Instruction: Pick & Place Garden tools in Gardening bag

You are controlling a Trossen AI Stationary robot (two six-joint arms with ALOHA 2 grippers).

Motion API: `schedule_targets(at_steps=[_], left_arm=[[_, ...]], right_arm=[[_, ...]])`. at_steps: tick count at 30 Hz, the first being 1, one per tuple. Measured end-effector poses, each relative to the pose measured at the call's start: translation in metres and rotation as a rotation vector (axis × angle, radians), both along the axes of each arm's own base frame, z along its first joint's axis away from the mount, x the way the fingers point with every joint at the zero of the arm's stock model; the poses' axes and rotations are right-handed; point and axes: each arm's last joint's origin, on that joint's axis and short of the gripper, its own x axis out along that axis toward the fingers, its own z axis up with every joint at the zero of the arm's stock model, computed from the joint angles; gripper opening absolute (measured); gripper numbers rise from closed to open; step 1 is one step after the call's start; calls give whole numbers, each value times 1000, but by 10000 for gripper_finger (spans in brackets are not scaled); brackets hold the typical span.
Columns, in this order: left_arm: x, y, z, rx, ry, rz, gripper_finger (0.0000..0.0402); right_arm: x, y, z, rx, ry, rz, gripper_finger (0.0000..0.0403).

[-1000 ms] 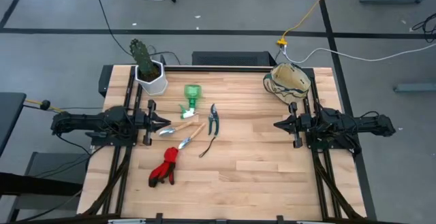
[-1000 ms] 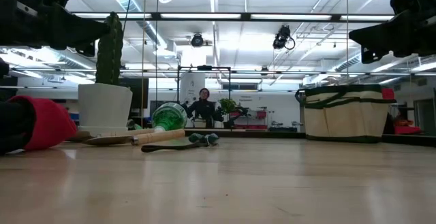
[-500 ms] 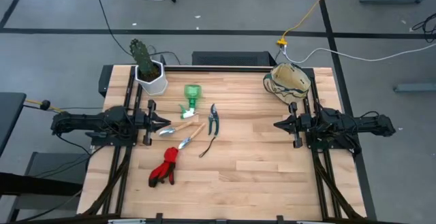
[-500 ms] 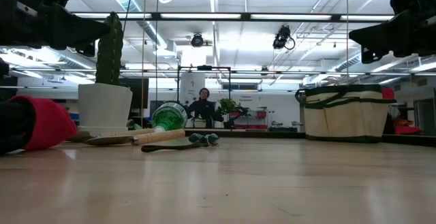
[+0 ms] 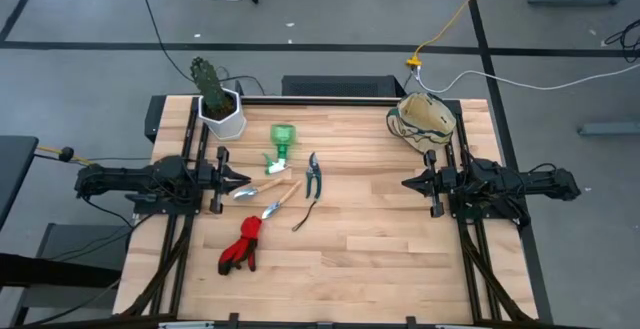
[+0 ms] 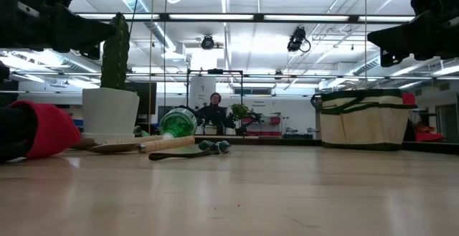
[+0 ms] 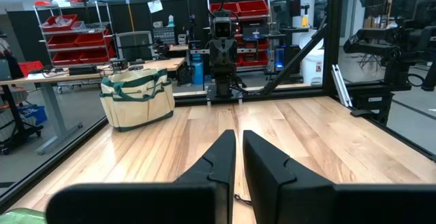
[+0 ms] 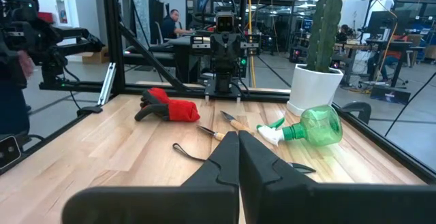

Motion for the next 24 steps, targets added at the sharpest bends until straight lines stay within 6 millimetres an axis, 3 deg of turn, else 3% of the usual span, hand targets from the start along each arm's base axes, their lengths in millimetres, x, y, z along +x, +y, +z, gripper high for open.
schedule_targets(at_steps=[24], left_arm=[[0,1,0,-2,-1,29,37]], right_arm=[[0,0,0,0,0,0,0]])
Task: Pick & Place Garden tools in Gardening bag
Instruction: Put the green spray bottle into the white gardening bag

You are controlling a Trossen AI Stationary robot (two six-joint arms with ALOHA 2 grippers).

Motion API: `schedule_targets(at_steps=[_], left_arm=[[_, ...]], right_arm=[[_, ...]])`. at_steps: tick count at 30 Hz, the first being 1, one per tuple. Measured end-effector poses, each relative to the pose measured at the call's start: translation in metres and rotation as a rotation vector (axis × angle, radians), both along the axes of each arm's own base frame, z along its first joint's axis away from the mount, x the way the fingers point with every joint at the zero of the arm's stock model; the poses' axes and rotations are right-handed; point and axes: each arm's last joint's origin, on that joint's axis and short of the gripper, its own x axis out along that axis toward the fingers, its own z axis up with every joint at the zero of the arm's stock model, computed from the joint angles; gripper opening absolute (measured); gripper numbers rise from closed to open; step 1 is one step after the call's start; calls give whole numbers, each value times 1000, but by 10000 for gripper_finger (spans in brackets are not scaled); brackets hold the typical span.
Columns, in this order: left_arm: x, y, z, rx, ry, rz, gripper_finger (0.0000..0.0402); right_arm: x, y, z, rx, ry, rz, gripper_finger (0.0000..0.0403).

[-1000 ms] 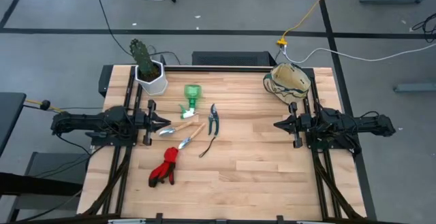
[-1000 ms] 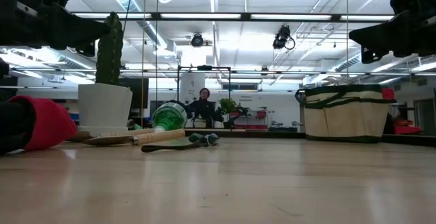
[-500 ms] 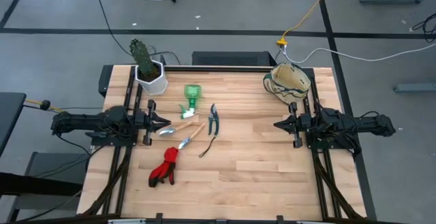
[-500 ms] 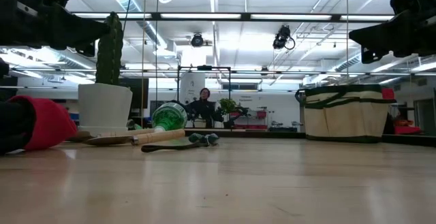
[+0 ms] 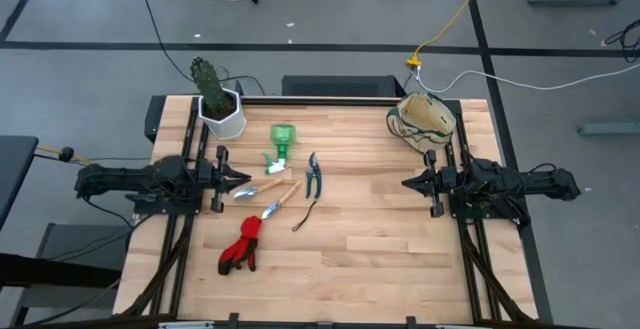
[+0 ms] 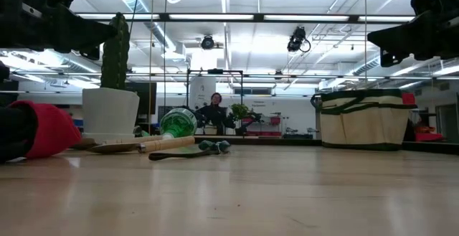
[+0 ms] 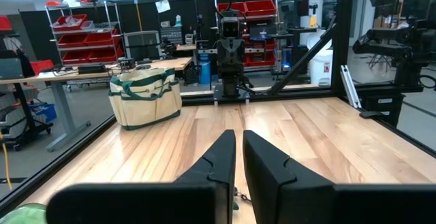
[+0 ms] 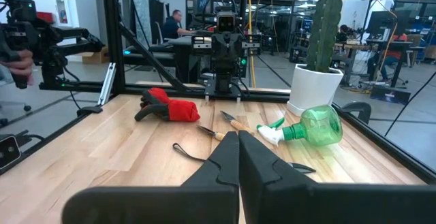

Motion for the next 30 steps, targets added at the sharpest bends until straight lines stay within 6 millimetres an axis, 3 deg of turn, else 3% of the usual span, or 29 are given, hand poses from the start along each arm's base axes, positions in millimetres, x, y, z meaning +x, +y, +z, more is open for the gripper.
schedule_targets(at_steps=[11,21,30], left_arm=[[-1,0,8,-113,-49,-13,37],[-12,1,48,-102,-170,-6,37],[-9,1,75,-84,-153,-2,37]], right_arm=[[0,0,0,0,0,0,0],[0,0,0,0,0,0,0],[0,0,0,0,0,0,0]])
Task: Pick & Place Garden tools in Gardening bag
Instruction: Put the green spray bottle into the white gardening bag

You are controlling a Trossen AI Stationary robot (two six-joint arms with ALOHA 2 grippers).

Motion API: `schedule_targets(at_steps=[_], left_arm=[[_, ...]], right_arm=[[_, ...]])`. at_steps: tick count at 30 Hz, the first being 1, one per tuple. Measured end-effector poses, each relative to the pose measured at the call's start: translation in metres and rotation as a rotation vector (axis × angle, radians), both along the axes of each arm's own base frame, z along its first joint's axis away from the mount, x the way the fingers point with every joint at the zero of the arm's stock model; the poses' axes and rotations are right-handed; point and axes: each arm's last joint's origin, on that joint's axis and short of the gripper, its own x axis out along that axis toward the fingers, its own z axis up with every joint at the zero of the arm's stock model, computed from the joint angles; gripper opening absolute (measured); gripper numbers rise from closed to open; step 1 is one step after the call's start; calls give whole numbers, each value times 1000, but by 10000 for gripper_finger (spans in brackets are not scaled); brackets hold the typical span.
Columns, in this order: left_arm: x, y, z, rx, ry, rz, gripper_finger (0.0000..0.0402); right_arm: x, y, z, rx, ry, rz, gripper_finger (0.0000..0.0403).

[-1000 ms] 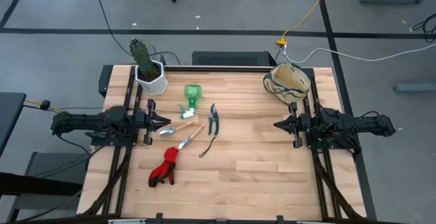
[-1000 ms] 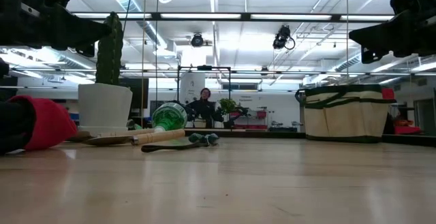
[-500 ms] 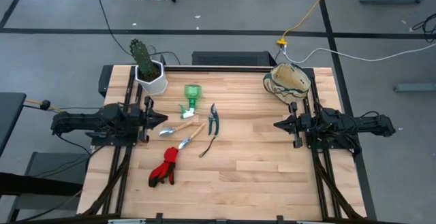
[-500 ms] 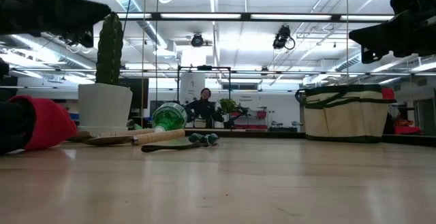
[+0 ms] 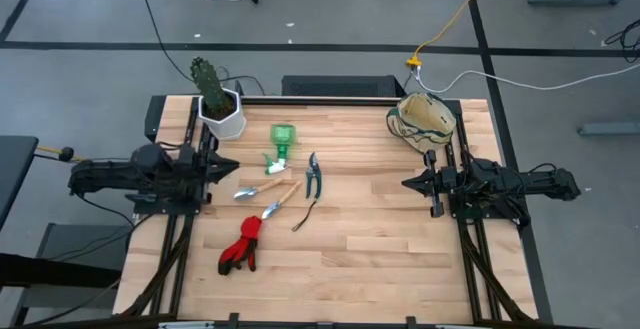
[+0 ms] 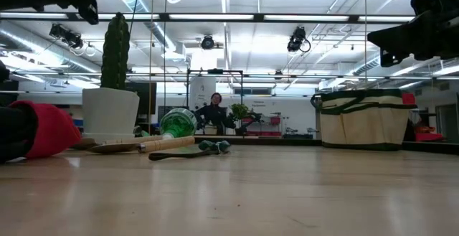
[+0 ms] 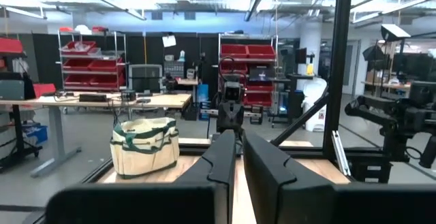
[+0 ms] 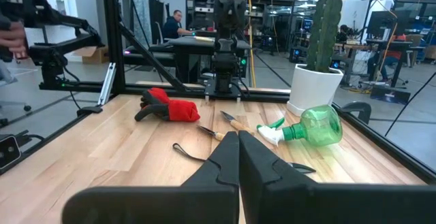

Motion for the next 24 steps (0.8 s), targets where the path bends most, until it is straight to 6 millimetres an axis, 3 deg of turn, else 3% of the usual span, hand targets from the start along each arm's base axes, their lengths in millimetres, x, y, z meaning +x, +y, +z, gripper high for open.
schedule_targets(at_steps=[16,24], left_arm=[[39,1,58,-1,102,92,37],[67,3,73,-23,164,197,37]], right_arm=[[0,0,0,0,0,0,0],[0,0,0,0,0,0,0]])
